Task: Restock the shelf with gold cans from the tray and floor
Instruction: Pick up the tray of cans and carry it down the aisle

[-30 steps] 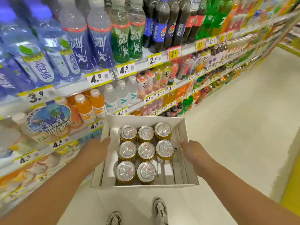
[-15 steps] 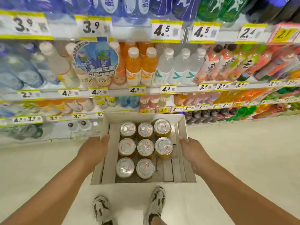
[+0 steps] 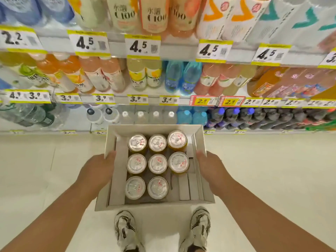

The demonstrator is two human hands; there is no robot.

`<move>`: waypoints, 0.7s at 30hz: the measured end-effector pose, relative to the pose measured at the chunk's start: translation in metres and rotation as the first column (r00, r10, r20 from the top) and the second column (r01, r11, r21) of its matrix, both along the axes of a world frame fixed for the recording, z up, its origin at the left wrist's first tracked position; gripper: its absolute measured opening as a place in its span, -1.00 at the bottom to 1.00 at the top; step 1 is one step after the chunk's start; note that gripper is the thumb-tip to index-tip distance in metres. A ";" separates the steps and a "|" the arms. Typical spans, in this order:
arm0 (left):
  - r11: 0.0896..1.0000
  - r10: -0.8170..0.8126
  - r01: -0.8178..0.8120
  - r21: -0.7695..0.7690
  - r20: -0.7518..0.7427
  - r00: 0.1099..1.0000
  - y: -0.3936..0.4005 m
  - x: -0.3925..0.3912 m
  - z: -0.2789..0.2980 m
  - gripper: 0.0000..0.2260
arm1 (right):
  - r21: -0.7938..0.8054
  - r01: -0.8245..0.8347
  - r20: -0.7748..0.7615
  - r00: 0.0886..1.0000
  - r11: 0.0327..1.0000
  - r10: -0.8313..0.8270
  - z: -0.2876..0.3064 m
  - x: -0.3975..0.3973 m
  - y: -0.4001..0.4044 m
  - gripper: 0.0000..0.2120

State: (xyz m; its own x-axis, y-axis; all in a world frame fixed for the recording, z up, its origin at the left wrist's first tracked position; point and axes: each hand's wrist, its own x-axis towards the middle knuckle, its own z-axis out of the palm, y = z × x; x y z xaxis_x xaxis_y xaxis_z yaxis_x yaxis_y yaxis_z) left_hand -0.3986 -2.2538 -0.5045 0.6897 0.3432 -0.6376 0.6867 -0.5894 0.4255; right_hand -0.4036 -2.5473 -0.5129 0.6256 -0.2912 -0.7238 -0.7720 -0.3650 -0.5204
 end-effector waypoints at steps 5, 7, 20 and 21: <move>1.000 0.025 -0.024 0.011 -0.033 0.999 0.025 -0.009 -0.099 -0.59 | -0.006 -0.047 -0.038 0.998 0.999 0.047 -0.101 0.002 0.030 -0.64; 1.000 0.019 -0.018 0.020 -0.046 0.999 0.033 -0.013 -0.140 -0.60 | -0.011 -0.038 -0.065 0.997 0.999 0.038 -0.140 0.004 0.040 -0.60; 0.996 0.089 -0.089 -0.014 0.002 0.996 0.052 -0.001 -0.385 -0.67 | 0.003 -0.042 0.013 0.999 0.999 0.042 -0.367 0.028 0.059 -0.64; 0.996 0.086 -0.086 -0.009 0.009 0.996 0.052 0.001 -0.399 -0.66 | 0.009 -0.042 0.021 0.999 0.999 0.042 -0.379 0.030 0.060 -0.63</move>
State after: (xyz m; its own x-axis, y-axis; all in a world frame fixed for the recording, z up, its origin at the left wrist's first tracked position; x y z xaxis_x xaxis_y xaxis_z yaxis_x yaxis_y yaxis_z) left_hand -0.3973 -2.2016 -0.9037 0.6636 0.3961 -0.6346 0.7308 -0.5247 0.4366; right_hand -0.3732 -2.4875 -0.8920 0.6519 -0.2579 -0.7131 -0.7452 -0.3921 -0.5394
